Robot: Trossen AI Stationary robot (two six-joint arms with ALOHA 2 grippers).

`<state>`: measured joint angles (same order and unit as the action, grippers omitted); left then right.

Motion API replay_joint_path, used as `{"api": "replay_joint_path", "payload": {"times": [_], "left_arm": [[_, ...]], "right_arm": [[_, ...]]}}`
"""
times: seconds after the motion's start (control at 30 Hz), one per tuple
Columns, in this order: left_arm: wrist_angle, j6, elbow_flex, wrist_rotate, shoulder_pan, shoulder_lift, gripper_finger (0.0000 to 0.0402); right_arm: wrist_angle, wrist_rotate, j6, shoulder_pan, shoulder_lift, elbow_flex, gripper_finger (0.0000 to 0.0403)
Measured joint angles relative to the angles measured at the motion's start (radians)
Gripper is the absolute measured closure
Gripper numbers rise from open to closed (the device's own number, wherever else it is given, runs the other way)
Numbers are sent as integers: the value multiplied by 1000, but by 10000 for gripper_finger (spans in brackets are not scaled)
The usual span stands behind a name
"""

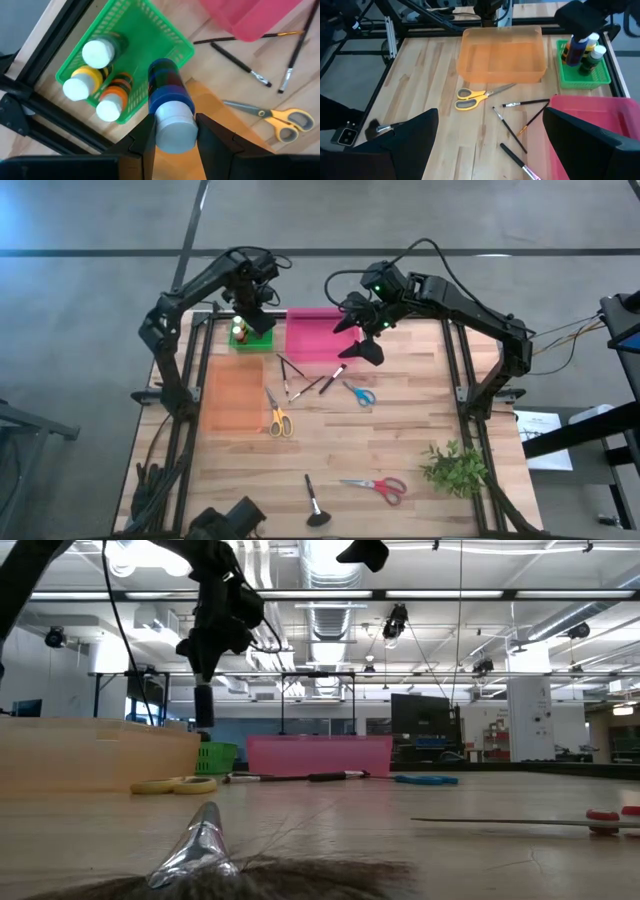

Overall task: Pick & Place Paint Supplies
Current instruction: Put the blue paint bottle into the green bin

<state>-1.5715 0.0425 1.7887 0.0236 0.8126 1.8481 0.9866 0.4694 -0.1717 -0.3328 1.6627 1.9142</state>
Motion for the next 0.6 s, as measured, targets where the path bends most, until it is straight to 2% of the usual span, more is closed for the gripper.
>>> {"api": "replay_joint_path", "payload": {"times": [0.3, 0.6], "left_arm": [[16, 17, -15, 3, 28, 8, 282], [21, 47, -15, -8, 40, 70, 282]], "right_arm": [[-13, 1, -5, 0, 1, -8, 47], [-24, 1, -8, -1, 1, -13, 47]]}}
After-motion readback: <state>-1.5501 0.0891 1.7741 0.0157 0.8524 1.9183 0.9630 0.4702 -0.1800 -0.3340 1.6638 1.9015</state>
